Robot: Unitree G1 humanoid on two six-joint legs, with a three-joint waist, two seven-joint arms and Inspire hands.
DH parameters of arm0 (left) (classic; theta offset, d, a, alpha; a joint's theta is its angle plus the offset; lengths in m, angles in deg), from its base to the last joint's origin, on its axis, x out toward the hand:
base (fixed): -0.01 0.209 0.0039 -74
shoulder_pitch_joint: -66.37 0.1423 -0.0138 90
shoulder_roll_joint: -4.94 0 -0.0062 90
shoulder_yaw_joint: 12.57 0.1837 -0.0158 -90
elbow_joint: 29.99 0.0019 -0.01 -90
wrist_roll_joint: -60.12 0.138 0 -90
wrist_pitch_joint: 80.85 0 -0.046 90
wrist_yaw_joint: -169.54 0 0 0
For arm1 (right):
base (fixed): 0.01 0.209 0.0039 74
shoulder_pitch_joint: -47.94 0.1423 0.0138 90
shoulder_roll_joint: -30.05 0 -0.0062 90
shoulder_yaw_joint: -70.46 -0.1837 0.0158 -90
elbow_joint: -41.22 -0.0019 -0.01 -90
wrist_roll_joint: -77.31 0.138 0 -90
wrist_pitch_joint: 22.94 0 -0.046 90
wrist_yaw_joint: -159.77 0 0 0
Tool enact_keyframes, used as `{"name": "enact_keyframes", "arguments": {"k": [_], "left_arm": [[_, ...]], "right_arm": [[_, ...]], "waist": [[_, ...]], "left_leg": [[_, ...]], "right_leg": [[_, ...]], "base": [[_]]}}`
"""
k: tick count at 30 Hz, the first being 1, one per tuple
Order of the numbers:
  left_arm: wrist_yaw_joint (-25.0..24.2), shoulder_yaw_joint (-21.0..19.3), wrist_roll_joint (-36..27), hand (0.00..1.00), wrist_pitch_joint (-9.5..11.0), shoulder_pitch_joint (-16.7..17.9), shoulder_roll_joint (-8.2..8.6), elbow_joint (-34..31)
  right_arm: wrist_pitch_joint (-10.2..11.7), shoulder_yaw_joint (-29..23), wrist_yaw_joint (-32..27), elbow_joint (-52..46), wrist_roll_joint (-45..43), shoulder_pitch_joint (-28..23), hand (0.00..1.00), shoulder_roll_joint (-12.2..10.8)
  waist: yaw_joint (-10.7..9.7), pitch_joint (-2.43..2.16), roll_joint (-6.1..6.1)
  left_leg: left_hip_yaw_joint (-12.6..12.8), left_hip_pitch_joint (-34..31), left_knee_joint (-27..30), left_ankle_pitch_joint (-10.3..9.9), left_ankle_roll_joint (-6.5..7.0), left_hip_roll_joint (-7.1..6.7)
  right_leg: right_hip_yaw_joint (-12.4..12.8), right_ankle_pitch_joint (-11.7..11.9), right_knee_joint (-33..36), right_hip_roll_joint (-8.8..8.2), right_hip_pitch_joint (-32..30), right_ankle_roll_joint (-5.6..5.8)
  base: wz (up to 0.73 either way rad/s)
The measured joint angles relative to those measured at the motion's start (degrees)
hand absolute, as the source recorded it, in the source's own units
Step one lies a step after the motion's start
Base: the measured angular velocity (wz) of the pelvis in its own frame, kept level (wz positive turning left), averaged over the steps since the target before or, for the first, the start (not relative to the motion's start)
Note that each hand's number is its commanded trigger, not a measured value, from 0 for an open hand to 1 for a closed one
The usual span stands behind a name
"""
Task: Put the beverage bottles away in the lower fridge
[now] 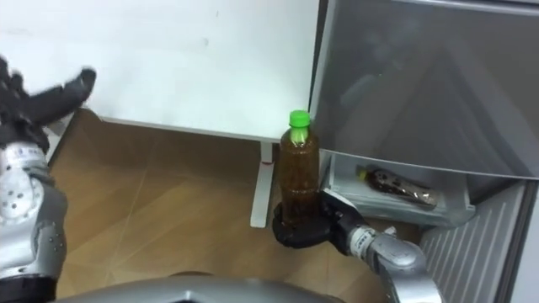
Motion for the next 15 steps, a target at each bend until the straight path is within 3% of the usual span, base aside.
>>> {"name": "enact_keyframes", "arguments": {"k": [4,9,15], "left_arm": [[2.39,2.43,-6.73,0.0,-0.56,3.73,0.02,8.73],[2.88,2.93,-7.95,0.0,-1.81,4.42,-0.04,17.85],[3.63,4.69,-7.8,0.0,-2.93,4.67,-0.2,21.31]], "right_arm": [[-1.09,0.01,-2.32,1.99,0.42,0.25,1.0,-0.3],[-1.7,0.66,-3.94,2.99,0.44,1.04,1.0,-0.72],[-1.94,2.2,-6.36,3.01,2.88,1.62,1.0,-0.38]], "waist": [[-0.04,-0.19,-0.55],[0.8,-0.34,-1.01],[0.61,-0.14,-0.81]], "left_leg": [[-0.19,-0.44,0.43,0.0,0.01,-0.1],[-0.17,0.01,0.15,0.0,0.01,-0.06],[-0.72,-0.67,0.12,-0.03,0.01,-0.35]], "right_leg": [[-0.27,-0.02,-0.58,-0.07,-0.25,0.0],[-0.29,-0.01,-0.78,0.01,0.44,0.0],[-1.44,-0.01,-0.77,-0.17,0.3,0.0]], "base": [[0.0],[0.01],[0.08]]}}
